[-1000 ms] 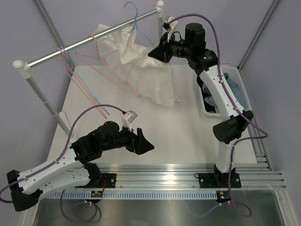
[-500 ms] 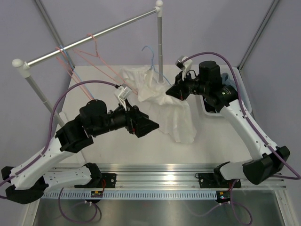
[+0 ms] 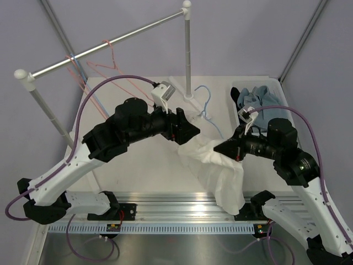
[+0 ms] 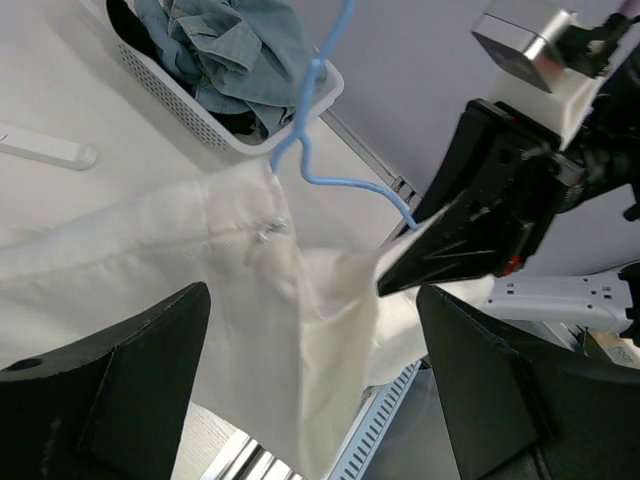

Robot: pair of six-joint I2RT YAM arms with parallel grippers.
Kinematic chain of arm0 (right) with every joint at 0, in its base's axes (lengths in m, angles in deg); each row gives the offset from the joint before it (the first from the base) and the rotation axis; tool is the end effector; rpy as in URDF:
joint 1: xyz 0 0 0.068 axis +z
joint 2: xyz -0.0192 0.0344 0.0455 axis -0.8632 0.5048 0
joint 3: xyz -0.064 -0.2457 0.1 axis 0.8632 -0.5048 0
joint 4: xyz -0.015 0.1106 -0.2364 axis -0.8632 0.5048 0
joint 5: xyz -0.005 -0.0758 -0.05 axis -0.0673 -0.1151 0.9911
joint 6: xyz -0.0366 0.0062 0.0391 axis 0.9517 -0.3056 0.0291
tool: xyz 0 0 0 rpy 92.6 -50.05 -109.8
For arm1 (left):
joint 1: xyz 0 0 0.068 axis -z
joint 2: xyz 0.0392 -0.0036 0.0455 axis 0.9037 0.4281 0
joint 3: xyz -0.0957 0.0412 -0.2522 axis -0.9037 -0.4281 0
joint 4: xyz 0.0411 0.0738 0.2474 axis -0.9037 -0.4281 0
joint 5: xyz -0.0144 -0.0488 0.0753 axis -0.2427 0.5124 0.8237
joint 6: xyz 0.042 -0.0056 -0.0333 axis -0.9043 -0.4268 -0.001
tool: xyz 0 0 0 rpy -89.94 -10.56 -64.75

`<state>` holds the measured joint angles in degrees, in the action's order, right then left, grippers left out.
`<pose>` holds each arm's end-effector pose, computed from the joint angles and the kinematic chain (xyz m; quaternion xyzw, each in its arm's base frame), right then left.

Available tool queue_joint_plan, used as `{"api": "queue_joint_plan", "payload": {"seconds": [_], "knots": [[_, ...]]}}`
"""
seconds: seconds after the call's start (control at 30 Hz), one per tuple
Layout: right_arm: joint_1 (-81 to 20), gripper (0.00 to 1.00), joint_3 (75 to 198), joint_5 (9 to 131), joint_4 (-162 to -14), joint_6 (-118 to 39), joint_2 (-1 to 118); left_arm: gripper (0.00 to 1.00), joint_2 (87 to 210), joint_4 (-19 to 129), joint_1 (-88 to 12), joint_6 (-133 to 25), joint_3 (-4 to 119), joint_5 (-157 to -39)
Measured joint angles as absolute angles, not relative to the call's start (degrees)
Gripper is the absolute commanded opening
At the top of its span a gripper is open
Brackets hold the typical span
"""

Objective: Remove the skirt from the hanger

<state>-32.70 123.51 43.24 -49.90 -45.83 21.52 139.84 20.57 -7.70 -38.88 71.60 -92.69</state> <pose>0.1151 0.0810 0.3951 -0.2591 0.7599 0.4144 0.4286 0.1267 -0.1983 0.4692 0.2161 0.7528 -0.4304 0.4487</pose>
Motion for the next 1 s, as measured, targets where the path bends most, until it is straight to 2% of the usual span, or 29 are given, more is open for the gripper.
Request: {"api": "queue_joint_plan", "payload": {"seconds": [0.3,0.7,1.0], "knots": [[-32.5,0.00,123.7,39.6,-42.3,-48.2,20.3,0.86,143.8,20.3,-7.7,-39.9,73.9,-92.7],[-32.3,0.00,123.4,37.2,-42.6,-50.9,19.2,0.83,145.5,21.8,-7.7,-41.0,75.7,-92.7],[-31.9,0.00,123.3,37.2,-42.6,-50.9,19.0,0.71,150.9,23.4,-7.7,-41.1,78.0,-92.9]]}}
